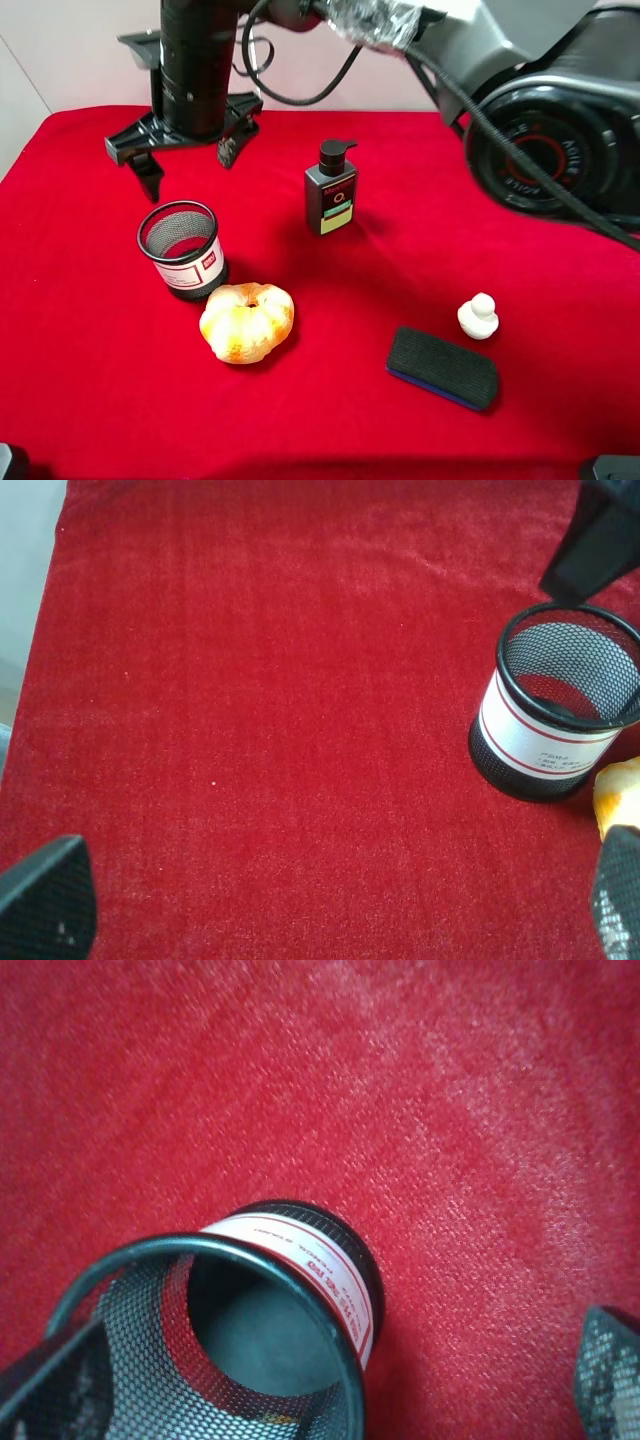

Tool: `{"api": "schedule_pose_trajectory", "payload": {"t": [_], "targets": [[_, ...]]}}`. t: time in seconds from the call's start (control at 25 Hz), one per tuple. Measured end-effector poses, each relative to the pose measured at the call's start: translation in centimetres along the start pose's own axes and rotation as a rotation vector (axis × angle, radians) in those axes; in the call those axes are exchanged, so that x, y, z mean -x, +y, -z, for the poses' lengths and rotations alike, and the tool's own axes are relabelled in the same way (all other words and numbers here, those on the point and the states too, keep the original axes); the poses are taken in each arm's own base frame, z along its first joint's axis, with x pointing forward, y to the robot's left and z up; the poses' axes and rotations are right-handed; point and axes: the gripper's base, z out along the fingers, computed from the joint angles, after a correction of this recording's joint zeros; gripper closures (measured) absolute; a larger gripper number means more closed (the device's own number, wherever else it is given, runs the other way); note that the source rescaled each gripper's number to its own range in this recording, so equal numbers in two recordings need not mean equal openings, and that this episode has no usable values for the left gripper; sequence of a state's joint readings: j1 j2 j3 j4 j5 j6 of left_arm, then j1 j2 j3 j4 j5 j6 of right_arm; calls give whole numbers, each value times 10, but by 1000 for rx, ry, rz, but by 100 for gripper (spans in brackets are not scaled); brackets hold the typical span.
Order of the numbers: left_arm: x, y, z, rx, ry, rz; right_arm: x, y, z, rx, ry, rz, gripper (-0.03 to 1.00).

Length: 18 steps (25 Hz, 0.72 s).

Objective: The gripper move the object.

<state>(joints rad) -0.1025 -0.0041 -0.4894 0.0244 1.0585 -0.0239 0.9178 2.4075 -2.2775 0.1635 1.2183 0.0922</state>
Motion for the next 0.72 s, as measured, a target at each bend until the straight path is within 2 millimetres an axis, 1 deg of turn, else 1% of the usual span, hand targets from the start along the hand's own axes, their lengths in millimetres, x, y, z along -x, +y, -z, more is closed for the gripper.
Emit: {"api": "schedule_pose_trajectory", "payload": {"t": [0.12, 0.44, 0.48, 0.52, 0.56, 0.68, 0.72], "targets": [[0, 0, 0, 0, 0, 0, 1, 2, 12, -2, -24, 5, -3], [0, 0, 0, 0, 0, 0, 4, 8, 56, 3, -105, 21, -3], [0, 0, 0, 0, 0, 0, 4, 8, 56, 3, -105, 21, -3], [0, 0, 0, 0, 0, 0, 4, 10, 65, -8, -124, 31, -3], [0, 0, 0, 0, 0, 0, 3, 12, 70, -16, -135, 41, -3], [0, 0, 0, 0, 0, 0, 2, 20, 82, -17, -159, 58, -3], [0, 0, 0, 0, 0, 0, 2, 20, 82, -17, -159, 58, -3]]}}
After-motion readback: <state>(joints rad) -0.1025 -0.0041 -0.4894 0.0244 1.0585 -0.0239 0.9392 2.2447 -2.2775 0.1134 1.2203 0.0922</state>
